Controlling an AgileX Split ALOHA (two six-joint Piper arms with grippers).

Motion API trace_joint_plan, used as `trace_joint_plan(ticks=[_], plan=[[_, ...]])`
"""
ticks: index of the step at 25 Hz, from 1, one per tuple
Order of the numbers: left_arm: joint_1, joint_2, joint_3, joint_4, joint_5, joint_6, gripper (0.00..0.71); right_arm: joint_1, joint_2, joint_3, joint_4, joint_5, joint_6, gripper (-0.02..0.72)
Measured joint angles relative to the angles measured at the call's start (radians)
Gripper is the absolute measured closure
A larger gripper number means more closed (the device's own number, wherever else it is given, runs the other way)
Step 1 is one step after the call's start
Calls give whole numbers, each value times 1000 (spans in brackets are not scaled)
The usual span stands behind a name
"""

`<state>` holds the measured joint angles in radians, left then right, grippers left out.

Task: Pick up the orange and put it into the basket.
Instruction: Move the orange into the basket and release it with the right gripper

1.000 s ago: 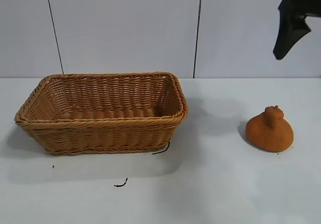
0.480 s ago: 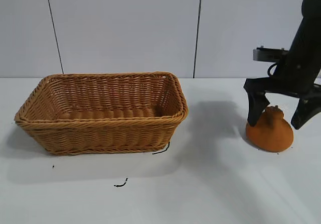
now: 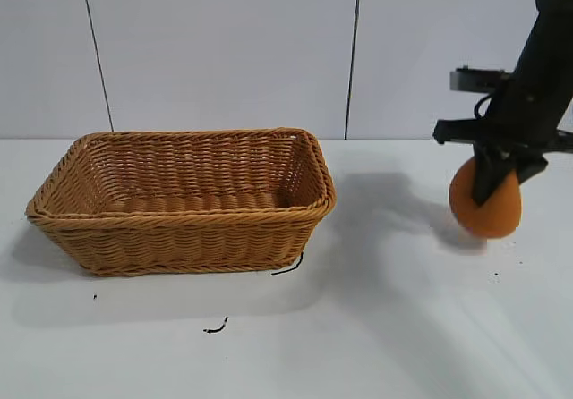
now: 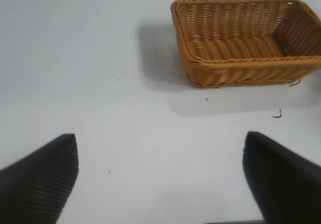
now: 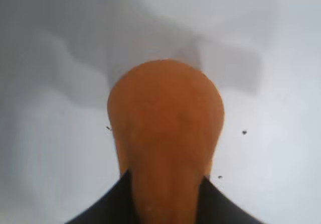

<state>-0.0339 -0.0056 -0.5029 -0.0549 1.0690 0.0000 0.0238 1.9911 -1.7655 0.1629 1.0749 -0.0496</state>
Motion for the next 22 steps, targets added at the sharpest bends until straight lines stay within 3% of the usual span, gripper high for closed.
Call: trace_joint_plan(ticks=[5, 10, 14, 22], plan=[[0, 0, 0, 0, 0, 0, 71, 24, -2, -139, -4, 80, 10, 617], [0, 0, 0, 0, 0, 0, 71, 139, -2, -217, -4, 88, 14, 617], [0, 0, 0, 0, 0, 0, 71, 274, -1, -231, -3, 69, 15, 617], [0, 0, 0, 0, 0, 0, 71, 528, 82, -231, -28, -37, 42, 617]])
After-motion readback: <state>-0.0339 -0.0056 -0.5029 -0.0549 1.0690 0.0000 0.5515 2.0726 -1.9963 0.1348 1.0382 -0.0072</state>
